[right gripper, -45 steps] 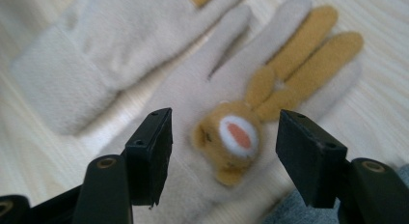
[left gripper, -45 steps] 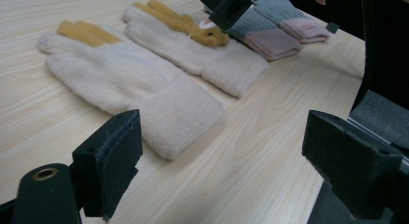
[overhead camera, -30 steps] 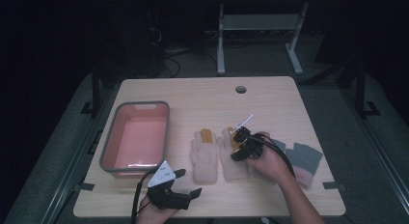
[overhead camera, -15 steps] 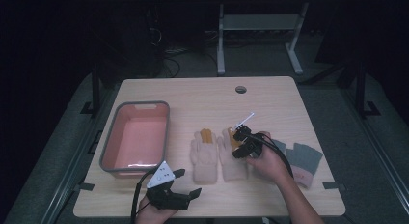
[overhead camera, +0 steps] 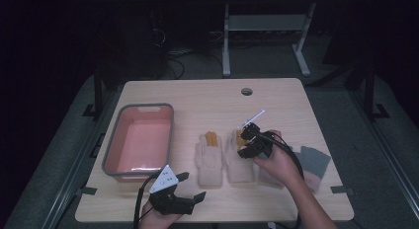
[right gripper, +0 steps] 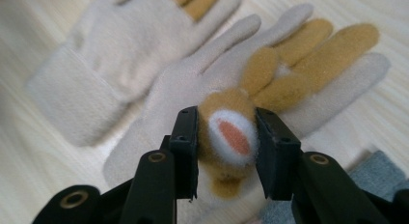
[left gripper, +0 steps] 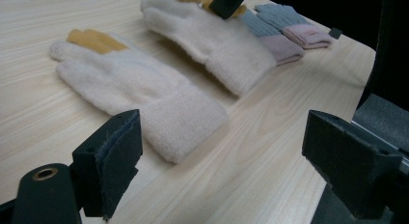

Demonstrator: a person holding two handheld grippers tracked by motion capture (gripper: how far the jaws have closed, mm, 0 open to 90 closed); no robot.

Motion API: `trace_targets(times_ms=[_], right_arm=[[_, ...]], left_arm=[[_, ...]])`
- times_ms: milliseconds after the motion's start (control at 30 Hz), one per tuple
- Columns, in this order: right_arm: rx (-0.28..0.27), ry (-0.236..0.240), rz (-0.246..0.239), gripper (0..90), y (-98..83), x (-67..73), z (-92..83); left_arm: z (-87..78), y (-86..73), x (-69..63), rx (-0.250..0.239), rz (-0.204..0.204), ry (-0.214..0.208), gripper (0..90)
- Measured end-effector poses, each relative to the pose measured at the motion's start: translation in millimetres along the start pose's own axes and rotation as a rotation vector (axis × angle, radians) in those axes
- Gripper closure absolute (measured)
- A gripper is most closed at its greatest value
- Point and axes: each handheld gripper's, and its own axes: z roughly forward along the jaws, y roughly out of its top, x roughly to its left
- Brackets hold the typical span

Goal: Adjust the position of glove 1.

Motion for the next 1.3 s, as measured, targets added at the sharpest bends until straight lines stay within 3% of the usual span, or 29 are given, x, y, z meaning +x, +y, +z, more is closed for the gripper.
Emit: trace_targets(times_ms=[267, 433, 933, 1300], right_arm=[[-0.017, -0.001, -0.026, 63.7, 7.0, 9.1, -12.9], [-0.036, 0.023, -0.042, 63.7, 13.0, 17.9, -18.2], [-0.037, 0.08, -0.095, 63.5, 42.7, 47.6, 2.4], [-0.041, 0.112, -0.083, 63.5, 55.6, 56.0, 12.7]], left_arm=[[-2.3, 0.0, 2.2, -0.006, -0.006, 0.008, 14.2], [-3.3, 0.1, 2.2, -0.009, -0.004, 0.015, 14.2], [-6.5, 0.7, 3.5, -0.011, -0.005, 0.022, 14.2], [-8.0, 0.9, 4.6, -0.002, -0.002, 0.023, 14.2]])
